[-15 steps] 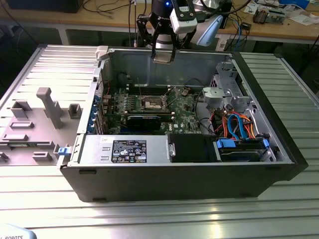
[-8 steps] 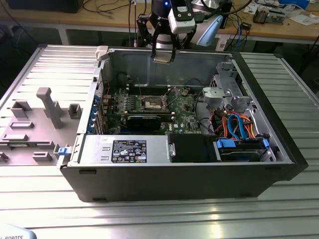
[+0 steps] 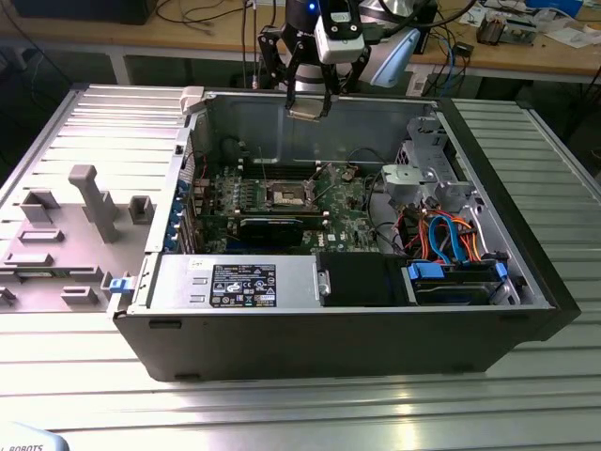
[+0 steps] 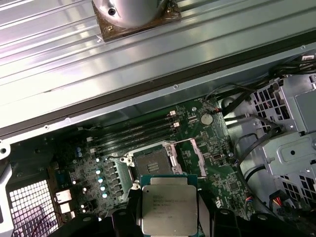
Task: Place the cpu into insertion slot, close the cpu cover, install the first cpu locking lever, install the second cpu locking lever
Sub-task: 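Place the cpu into insertion slot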
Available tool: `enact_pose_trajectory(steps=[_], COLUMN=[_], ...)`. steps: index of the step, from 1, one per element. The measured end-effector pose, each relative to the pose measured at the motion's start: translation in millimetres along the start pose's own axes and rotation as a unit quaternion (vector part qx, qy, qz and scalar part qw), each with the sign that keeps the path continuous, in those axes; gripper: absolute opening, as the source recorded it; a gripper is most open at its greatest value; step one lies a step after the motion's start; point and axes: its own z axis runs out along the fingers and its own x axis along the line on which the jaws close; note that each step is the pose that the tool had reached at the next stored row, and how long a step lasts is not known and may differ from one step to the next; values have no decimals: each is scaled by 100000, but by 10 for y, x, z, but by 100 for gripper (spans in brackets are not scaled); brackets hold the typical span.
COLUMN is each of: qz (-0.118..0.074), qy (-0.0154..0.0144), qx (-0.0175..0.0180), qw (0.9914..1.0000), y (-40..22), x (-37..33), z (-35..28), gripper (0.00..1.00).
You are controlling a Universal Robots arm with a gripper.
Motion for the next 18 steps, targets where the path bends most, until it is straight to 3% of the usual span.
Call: enact_pose_trajectory(steps=[6,9,12,14,18], qz=[396,2504,4898,5131,5213], qy=[-37,-221,-434,-455,-458], qx=[-10,-44,-96,-98,-96], qw=[99999,99968,99879,99867,99863], y=[0,0,-9,-23,-25], x=[0,0,26,71,77], z=[0,0,2,2,1], gripper=[55,55,55,55,55])
